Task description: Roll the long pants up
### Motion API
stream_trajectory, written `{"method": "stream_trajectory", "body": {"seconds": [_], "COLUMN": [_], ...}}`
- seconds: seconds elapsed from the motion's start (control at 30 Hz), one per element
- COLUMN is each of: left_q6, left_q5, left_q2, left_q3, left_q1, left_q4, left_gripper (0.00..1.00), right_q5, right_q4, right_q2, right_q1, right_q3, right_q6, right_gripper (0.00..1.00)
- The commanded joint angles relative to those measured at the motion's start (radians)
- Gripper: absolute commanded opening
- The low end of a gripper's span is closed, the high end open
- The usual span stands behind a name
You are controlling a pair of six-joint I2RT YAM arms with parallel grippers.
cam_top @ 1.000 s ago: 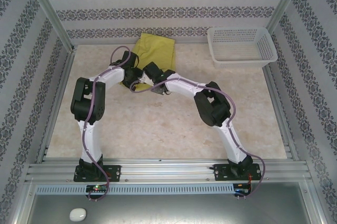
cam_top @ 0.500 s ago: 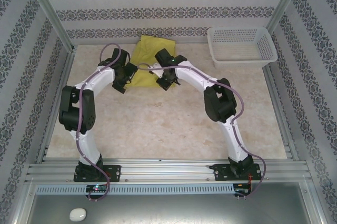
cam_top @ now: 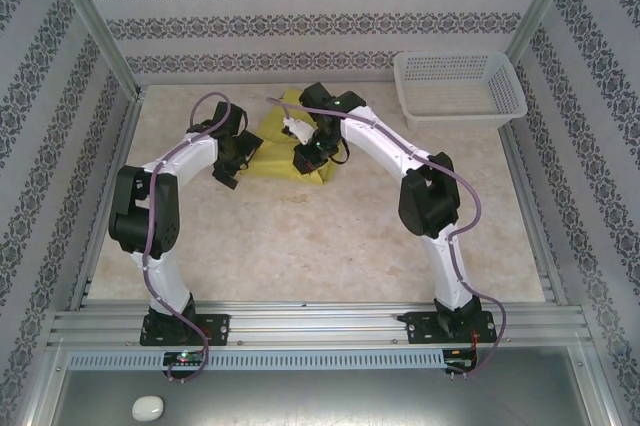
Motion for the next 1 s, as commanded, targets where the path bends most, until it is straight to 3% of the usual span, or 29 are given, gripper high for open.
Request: {"method": "stream_trajectory", "body": {"seconds": [0.0,0.03,0.1,0.13,0.23,0.27,0.37,0.47,0.63,0.97], "left_q6": [-0.017,-0.013,-0.016,-0.009,0.003,0.004,0.006,0.005,0.002,0.008], "left_q5": [-0.042,-0.042,-0.047,-0.045,-0.026,-0.026,-0.025,-0.019,-0.010,0.003], "left_q2": [0.014,0.020,0.030,0.034,0.046,0.048,0.050,0.050,0.050,0.031], "left_q3": [-0.015,-0.016,-0.017,-0.020,-0.015,-0.012,-0.002,0.008,0.008,0.001], "left_q1": [-0.002,-0.003,-0.003,-0.003,-0.003,-0.003,-0.002,-0.003,-0.003,-0.002], "left_q4": [-0.003,0.004,0.004,0.010,0.017,0.014,0.006,0.004,0.007,0.007], "left_gripper": [0.91,0.68,0.11,0.00,0.00,0.00,0.00,0.00,0.00,0.00], "right_q5": [-0.120,-0.109,-0.065,-0.030,0.180,0.287,0.544,0.715,0.888,1.066], "right_q4": [-0.086,-0.094,-0.103,-0.103,-0.071,-0.059,-0.022,0.063,0.212,0.550], "right_q2": [-0.065,-0.069,-0.078,-0.087,-0.141,-0.164,-0.228,-0.299,-0.323,-0.217], "right_q1": [-0.004,-0.002,0.002,0.004,0.043,0.068,0.153,0.249,0.353,0.349], "right_q3": [-0.002,-0.017,-0.049,-0.070,-0.147,-0.172,-0.224,-0.308,-0.425,-0.542], "right_q6": [0.019,0.009,-0.007,-0.017,-0.046,-0.054,-0.078,-0.105,-0.124,-0.344], "right_gripper": [0.00,0.00,0.00,0.00,0.46,0.56,0.69,0.76,0.80,0.87]}}
